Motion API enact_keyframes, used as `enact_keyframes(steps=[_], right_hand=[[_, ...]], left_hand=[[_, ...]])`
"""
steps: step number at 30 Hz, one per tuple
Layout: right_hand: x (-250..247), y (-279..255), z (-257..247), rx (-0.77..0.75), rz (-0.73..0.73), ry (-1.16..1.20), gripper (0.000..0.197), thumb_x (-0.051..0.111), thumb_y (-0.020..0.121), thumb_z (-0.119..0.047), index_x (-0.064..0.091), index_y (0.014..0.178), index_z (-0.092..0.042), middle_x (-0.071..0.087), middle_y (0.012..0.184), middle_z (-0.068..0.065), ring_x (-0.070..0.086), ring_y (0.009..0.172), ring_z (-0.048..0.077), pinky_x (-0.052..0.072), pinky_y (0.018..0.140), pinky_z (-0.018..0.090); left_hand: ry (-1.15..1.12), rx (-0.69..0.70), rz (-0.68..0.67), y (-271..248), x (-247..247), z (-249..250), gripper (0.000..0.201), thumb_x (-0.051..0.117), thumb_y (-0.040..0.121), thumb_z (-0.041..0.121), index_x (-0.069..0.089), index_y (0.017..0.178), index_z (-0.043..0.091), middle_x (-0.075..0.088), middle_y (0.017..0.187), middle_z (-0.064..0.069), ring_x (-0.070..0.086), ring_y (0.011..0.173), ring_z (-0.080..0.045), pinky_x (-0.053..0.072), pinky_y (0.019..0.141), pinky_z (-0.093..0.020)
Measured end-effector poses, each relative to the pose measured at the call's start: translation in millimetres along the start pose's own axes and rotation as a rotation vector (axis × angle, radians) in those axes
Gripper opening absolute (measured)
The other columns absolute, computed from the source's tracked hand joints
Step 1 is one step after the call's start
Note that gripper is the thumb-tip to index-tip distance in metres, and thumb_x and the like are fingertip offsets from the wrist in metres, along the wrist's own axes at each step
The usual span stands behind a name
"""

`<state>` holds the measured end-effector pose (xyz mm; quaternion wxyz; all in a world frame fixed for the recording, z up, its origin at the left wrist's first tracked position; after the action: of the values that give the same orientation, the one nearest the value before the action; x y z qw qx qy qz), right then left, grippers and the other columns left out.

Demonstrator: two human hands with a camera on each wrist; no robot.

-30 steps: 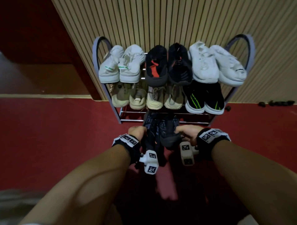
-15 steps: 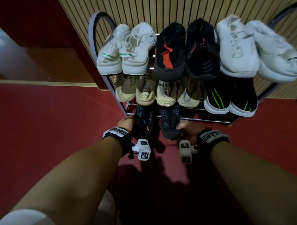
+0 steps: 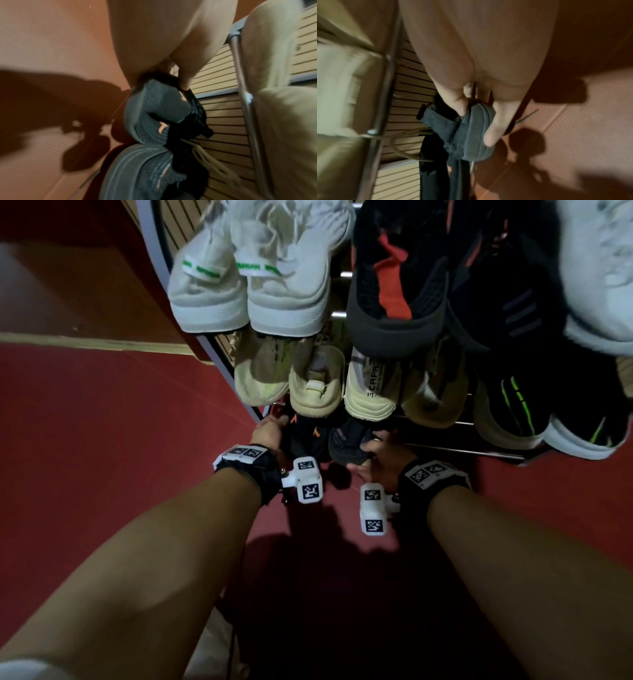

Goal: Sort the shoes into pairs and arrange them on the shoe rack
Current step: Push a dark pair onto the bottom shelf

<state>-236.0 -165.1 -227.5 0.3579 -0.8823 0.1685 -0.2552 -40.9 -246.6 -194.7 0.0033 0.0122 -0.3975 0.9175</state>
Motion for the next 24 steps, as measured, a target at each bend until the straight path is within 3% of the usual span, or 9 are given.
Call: enact_keyframes(steps=[6,9,11,13,16,18,20,22,24], right_hand=[[1,14,-1,-0.017,0.009,0.042,0.032,0.041,0.098,0.001,0.050,0.117,-0.023,0.056,0.119,0.008,0.060,0.099,0.028,0.053,0.084,0.045],[1,19,12,0.033,0.035,0.042,0.034,0.041,0.092,0.008,0.052,0.110,-0.018,0.059,0.115,0.014,0.059,0.085,0.029,0.046,0.098,0.053],[-3,22,20,0.052,0.087,0.047,0.047,0.042,0.089,0.012,0.048,0.128,-0.015,0.054,0.134,0.014,0.060,0.105,0.030,0.054,0.082,0.046],[-4,22,21,0.048,0.099,0.045,0.056,0.043,0.087,0.013,0.044,0.136,-0.016,0.050,0.140,0.011,0.055,0.120,0.032,0.055,0.070,0.040],[-4,22,16,0.038,0.082,0.046,0.055,0.040,0.087,0.014,0.044,0.134,-0.013,0.049,0.139,0.017,0.060,0.102,0.033,0.056,0.076,0.043],[-2,21,13,0.020,0.089,0.070,0.055,0.041,0.086,0.013,0.042,0.135,-0.013,0.047,0.138,0.021,0.058,0.080,0.027,0.059,0.065,0.037],[0,22,11,0.012,0.109,0.080,0.054,0.045,0.087,0.011,0.043,0.135,-0.013,0.050,0.135,0.019,0.060,0.082,0.025,0.057,0.052,0.029],[2,23,10,0.018,0.111,0.073,0.053,0.049,0.087,0.009,0.046,0.134,-0.014,0.053,0.134,0.018,0.064,0.088,0.026,0.058,0.054,0.028],[6,24,9,0.018,0.094,0.073,0.048,0.050,0.085,0.010,0.051,0.127,-0.014,0.054,0.133,0.017,0.064,0.091,0.027,0.058,0.056,0.029]], left_hand=[[-0.269,-0.079,-0.034,-9,13,-7,0.026,0.039,0.098,0.010,0.065,0.102,0.008,0.065,0.084,-0.012,0.065,0.069,-0.027,0.052,0.056,-0.034],[-0.185,-0.094,-0.030,-11,12,-17,0.032,0.029,0.091,-0.004,0.058,0.098,0.010,0.057,0.083,-0.012,0.056,0.071,-0.028,0.045,0.062,-0.034],[-0.050,-0.157,-0.027,-17,11,-28,0.024,0.029,0.090,-0.002,0.049,0.081,0.007,0.051,0.078,-0.013,0.050,0.068,-0.027,0.044,0.064,-0.033],[-0.006,-0.220,-0.031,-18,9,-41,0.018,0.032,0.089,0.000,0.048,0.083,0.004,0.053,0.082,-0.015,0.053,0.070,-0.029,0.050,0.065,-0.034],[0.029,-0.123,0.061,-3,-4,-48,0.014,0.042,0.095,0.010,0.049,0.083,0.008,0.054,0.084,-0.011,0.061,0.081,-0.030,0.054,0.064,-0.032],[0.102,-0.023,0.044,5,-7,-42,0.024,0.054,0.094,0.031,0.057,0.087,0.008,0.063,0.086,-0.009,0.064,0.090,-0.028,0.053,0.071,-0.033],[0.161,0.036,0.032,5,-5,-35,0.031,0.056,0.092,0.039,0.063,0.097,0.010,0.069,0.104,-0.012,0.068,0.088,-0.025,0.054,0.077,-0.035],[0.071,0.061,0.078,8,-5,-28,0.021,0.043,0.099,0.031,0.057,0.099,0.015,0.060,0.126,-0.016,0.071,0.079,-0.015,0.055,0.074,-0.027],[0.278,0.150,0.143,14,-5,-14,0.032,0.041,0.100,0.037,0.061,0.104,0.014,0.061,0.126,-0.015,0.068,0.095,-0.019,0.048,0.078,-0.027]])
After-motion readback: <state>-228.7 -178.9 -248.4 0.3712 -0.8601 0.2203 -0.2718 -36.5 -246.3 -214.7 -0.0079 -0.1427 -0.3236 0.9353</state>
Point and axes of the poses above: each hand's wrist, its own y-axis towards the middle knuckle, its own x-axis out of the palm, z = x × y, the point moved 8 cm from there along y, towards the middle knuckle
